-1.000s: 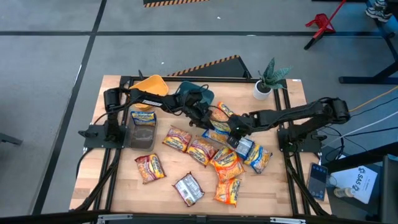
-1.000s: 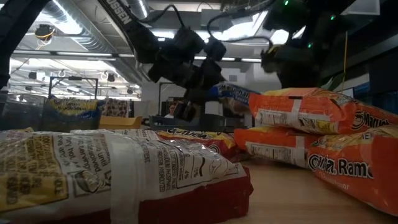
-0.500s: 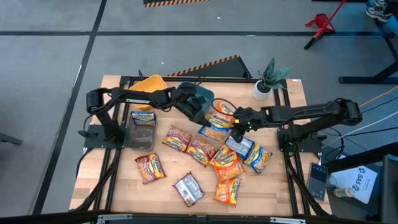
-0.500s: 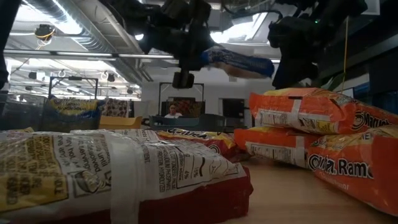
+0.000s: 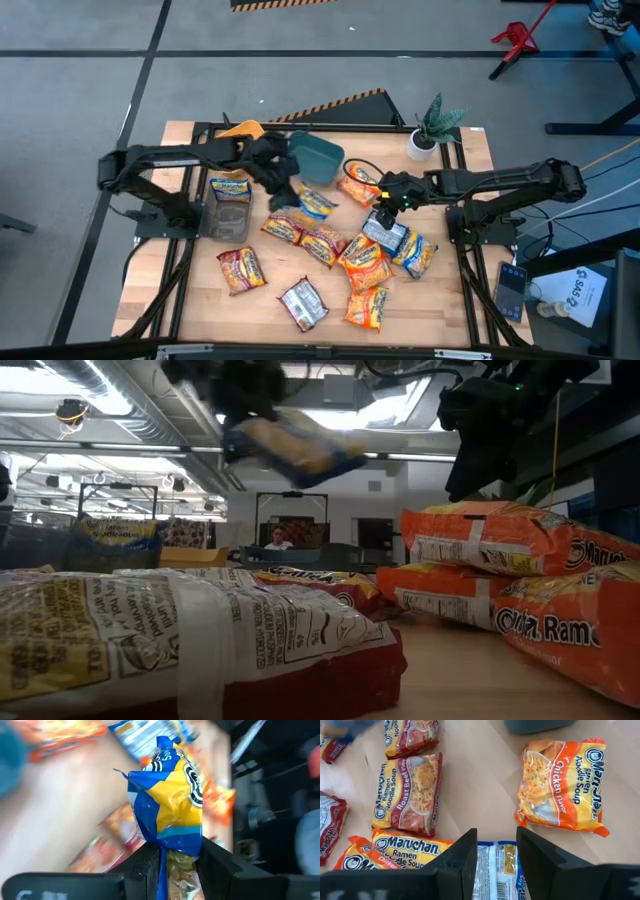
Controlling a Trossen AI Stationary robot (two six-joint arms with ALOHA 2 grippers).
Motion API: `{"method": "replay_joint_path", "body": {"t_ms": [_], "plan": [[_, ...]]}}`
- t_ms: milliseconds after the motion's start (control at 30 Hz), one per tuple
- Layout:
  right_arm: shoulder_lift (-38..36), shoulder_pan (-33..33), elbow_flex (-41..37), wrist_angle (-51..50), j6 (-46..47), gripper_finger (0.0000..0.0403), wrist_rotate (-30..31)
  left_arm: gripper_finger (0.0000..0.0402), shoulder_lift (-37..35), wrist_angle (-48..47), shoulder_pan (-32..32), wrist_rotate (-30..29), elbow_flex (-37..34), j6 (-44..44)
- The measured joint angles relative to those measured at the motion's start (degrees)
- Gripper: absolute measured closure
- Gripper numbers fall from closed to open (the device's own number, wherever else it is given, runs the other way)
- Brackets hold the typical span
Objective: Sort Maruchan noodles
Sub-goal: Put the blue noodle pack into the black bin
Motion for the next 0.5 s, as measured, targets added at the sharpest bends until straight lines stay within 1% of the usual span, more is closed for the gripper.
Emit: {"method": "replay_joint_path", "body": {"t_ms": [100, 267, 433, 500], "plan": [[0.0, 0.0, 0.0, 0.11, 0.0, 0.0276, 0.49, 0.0295, -4.77, -6.13, -0.39, -5.34, -0.02, 3.57], [0.0, 0.0, -0.03, 0.22, 0.0, 0.0276, 0.77, 0.0295, -12.05, -13.67, -0.3, -14.11, -0.02, 5.68], [0.02, 0.02, -0.05, 0.62, 0.0, 0.0276, 0.98, 0.0307, -18.72, -15.68, -0.3, -18.98, -0.28, 6.85], [0.02, 0.0, -0.05, 1.27, 0.0, 0.0276, 1.0, 0.0317, -21.56, -15.63, -0.3, -21.41, -1.55, 5.44]]}}
